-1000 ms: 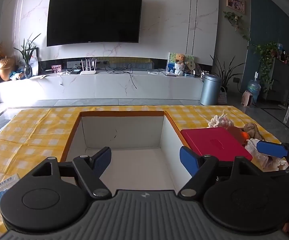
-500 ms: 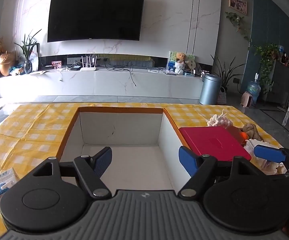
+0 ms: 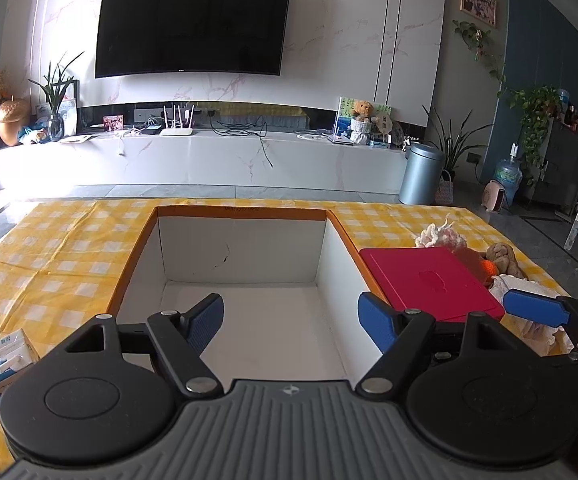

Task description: Organize soft objects

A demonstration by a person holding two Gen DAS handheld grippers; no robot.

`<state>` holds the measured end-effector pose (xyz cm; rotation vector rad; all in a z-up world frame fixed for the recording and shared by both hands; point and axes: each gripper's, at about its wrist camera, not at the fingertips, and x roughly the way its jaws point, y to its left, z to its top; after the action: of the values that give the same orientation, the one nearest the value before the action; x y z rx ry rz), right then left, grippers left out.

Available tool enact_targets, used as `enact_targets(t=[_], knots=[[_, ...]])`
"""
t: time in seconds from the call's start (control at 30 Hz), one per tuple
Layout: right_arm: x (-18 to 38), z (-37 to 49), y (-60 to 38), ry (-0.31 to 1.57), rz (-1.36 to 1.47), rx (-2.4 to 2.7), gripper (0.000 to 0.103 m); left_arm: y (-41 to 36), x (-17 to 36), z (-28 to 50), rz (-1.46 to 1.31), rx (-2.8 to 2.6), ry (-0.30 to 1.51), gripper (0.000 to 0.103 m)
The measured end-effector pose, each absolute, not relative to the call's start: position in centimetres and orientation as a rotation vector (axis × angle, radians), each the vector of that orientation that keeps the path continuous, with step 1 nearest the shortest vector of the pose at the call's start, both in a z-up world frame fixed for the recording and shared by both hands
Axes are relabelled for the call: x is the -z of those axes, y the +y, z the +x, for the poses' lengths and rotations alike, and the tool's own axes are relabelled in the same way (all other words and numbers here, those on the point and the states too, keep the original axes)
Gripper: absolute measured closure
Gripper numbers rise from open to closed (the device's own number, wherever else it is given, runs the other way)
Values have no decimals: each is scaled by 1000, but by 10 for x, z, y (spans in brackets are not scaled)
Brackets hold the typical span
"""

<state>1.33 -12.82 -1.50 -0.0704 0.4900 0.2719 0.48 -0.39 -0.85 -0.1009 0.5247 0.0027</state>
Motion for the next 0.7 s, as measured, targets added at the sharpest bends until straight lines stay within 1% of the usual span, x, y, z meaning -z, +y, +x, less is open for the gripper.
enact_targets(t=[0.7], knots=[[14, 14, -127, 511, -99, -263, 4, -3, 15, 8, -121, 1, 567, 12]])
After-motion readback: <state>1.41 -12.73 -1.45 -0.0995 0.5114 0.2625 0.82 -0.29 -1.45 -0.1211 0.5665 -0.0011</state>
